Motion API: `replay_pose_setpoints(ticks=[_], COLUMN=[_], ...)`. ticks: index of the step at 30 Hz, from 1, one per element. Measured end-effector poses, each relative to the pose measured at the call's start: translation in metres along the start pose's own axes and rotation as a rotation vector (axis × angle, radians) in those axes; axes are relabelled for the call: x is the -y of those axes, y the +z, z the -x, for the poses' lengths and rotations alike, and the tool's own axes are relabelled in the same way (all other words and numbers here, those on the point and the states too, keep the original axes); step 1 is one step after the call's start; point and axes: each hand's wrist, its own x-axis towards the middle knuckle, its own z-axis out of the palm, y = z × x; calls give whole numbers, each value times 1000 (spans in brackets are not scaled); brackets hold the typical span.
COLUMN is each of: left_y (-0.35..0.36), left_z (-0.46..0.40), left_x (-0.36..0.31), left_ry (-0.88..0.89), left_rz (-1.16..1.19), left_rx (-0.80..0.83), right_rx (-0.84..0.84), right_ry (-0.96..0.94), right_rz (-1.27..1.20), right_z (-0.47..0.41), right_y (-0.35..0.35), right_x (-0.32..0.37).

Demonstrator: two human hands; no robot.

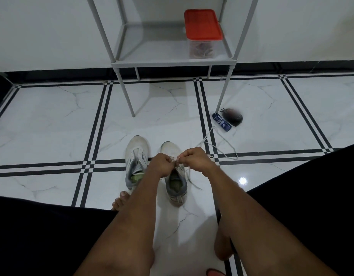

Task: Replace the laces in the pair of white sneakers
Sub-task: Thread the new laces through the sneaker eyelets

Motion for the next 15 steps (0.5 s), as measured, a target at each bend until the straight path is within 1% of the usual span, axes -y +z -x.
replay_pose_setpoints(ticks=[3, 5, 7, 10, 13, 15], left_y=[-5, -10, -11, -8, -9, -9], left_z=[2, 5, 5, 2, 1, -3], left_x=[0, 0, 0, 1, 2, 4], left_ry=[-201, -280, -283, -269, -292, -276], left_rz=[424, 566, 584, 557, 582, 578], left_rx=[76, 117, 124, 95, 73, 36], right_rx=[-28, -38, -49, -64, -61, -60], right_ry=[-22, -29, -38, -44, -51, -56], right_rz=[24, 37, 51, 69, 95, 133], right_z=[-4, -2, 1, 1, 2, 4], right_y=[1, 2, 1, 0, -2, -4], right_x=[-4, -4, -3, -2, -2, -1])
